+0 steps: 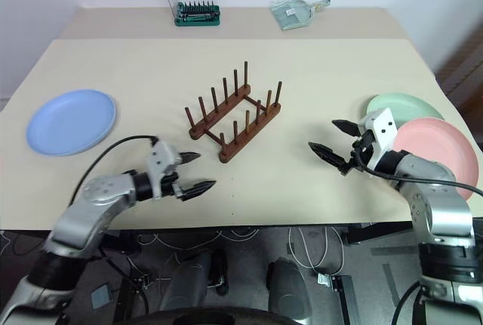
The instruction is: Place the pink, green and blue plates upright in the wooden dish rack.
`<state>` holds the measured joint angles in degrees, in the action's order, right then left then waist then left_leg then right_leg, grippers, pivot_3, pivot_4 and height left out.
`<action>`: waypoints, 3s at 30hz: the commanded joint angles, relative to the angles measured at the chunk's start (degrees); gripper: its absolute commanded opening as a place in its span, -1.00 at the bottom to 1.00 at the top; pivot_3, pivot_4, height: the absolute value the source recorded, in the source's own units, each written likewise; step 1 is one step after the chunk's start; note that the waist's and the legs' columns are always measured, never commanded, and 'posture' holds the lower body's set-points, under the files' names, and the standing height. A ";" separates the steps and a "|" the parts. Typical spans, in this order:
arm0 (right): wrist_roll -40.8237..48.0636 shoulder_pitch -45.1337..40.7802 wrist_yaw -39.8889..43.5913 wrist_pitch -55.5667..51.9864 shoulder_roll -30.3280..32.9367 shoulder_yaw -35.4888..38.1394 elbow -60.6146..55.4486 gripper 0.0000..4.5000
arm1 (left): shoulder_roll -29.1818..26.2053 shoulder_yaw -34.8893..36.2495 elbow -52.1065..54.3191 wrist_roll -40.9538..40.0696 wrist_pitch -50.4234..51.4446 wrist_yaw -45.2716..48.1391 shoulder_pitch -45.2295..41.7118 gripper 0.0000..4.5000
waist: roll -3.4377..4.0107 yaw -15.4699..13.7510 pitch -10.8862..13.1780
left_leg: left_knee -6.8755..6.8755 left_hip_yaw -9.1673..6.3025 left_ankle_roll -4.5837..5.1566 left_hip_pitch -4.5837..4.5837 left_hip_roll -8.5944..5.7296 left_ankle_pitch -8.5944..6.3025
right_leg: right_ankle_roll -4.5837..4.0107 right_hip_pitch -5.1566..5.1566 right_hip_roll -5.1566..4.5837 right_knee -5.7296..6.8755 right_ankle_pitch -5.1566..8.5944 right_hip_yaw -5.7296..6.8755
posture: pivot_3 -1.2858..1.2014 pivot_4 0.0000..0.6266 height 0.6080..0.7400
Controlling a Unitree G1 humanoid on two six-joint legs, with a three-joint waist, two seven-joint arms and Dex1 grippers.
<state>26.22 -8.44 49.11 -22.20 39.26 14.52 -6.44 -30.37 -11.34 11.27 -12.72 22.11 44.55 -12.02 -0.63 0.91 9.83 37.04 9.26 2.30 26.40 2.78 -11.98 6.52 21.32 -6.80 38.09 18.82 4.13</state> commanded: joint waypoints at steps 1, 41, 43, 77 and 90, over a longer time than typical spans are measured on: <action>1.54 1.08 -2.56 -0.50 -1.02 1.55 -5.63 0.98 | 2.27 -2.75 -3.94 2.95 -1.94 -0.64 -2.87 1.00 | 0.04 0.16 -0.02 | 0.00 0.00 0.00 -0.01 0.02 0.01 | 0.00 0.00 0.01 0.02 0.00 0.00 | 0.03 -0.52 0.88; 0.19 10.96 -9.51 -0.58 -7.23 -5.38 -15.25 1.00 | 4.52 -3.04 -39.25 4.24 -22.63 24.11 -26.91 -0.66 | 0.40 -0.25 -0.48 | 0.10 -0.04 0.15 0.06 -0.07 -0.08 | 0.01 -0.03 -0.03 -0.09 0.00 0.06 | 0.03 -0.52 0.88; -0.03 11.81 -10.38 -0.33 -7.71 -5.28 -15.88 1.00 | 5.96 -4.06 -44.08 5.79 -26.82 26.07 -29.46 -0.66 | 0.38 -0.24 -0.46 | 0.10 -0.04 0.15 0.06 -0.06 -0.07 | 0.01 -0.01 -0.01 -0.07 0.00 0.06 | 0.03 -0.52 0.88; -16.28 6.36 -17.89 -1.56 -3.56 -11.81 -6.59 -0.96 | 7.90 -2.86 -22.81 9.25 -13.65 10.11 -14.46 -0.40 | 0.38 0.02 -0.47 | 0.15 -0.09 0.10 -0.04 -0.01 -0.03 | 0.01 -0.12 0.02 0.02 0.01 0.07 | 0.03 -0.52 0.88; -22.47 -3.88 -21.74 2.66 -8.06 -15.30 5.07 -0.96 | 12.10 -1.25 -28.05 11.48 -15.33 -1.90 -16.43 -0.40 | 0.36 0.08 -0.50 | 0.18 -0.09 0.08 -0.10 -0.02 -0.02 | 0.02 -0.21 0.03 0.06 0.00 0.08 | 0.03 -0.52 0.88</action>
<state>4.81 -11.69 28.12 -20.63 31.60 -0.82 -2.53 -18.03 -13.60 -15.42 -2.18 6.65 43.98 -28.02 -0.26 0.99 9.32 37.23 9.18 2.38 26.30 2.76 -11.99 6.54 21.11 -6.76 38.15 18.83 4.20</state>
